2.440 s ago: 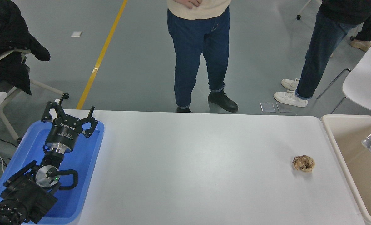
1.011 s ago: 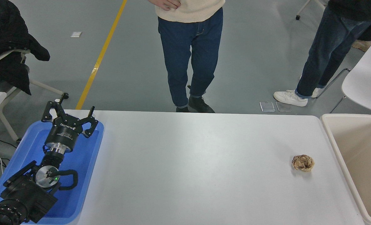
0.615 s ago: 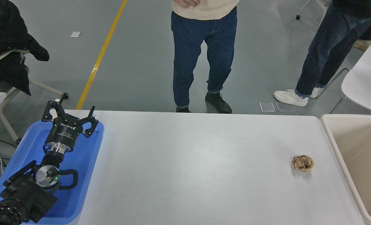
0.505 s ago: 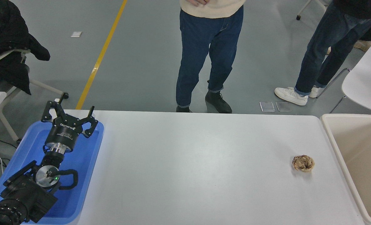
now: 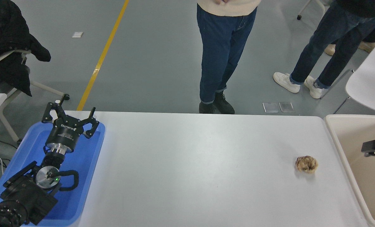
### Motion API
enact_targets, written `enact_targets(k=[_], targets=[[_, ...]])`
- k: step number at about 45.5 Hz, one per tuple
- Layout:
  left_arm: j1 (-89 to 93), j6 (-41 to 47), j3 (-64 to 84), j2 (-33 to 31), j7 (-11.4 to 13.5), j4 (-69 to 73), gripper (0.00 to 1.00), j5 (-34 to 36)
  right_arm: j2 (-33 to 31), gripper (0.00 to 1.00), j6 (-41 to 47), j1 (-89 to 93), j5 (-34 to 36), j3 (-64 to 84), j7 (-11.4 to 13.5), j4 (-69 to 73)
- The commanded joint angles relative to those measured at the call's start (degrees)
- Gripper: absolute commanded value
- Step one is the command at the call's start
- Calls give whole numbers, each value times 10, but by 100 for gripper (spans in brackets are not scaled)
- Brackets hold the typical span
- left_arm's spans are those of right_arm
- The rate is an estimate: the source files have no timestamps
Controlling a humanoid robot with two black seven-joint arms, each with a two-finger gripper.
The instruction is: Pick up foil plate and place in dustbin
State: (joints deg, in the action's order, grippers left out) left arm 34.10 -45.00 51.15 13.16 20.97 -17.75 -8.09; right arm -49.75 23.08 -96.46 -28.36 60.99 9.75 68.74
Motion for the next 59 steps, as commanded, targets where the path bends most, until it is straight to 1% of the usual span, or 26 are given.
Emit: enact_targets(k=[1, 5, 11, 19, 23, 35, 41, 59], targets=[[0, 0, 0, -1, -1, 0, 100, 0, 47, 100, 219, -148, -3, 50, 0, 29], [0, 0, 0, 0, -1, 0, 100, 0, 83, 100, 219, -187, -3, 54, 0, 31], [0, 0, 0, 0, 0, 1, 100, 0, 113, 100, 219, -246, -3, 62, 0, 67], [0, 0, 0, 0, 0, 1, 100, 0, 174, 100, 219, -300, -1, 64, 0, 106], [-1, 0, 0, 0, 0, 1, 100, 0, 199, 100, 219, -328, 21, 64, 0, 126], [-1, 0, 0, 0, 0, 1, 100, -1, 206, 100, 219, -400, 73, 59, 1, 155], [-1, 0, 0, 0, 0, 1, 100, -1, 233, 100, 219, -401, 74, 59, 4, 159], [0, 0, 0, 0, 0, 1, 100, 0, 232, 100, 219, -409, 74, 87, 3, 158]])
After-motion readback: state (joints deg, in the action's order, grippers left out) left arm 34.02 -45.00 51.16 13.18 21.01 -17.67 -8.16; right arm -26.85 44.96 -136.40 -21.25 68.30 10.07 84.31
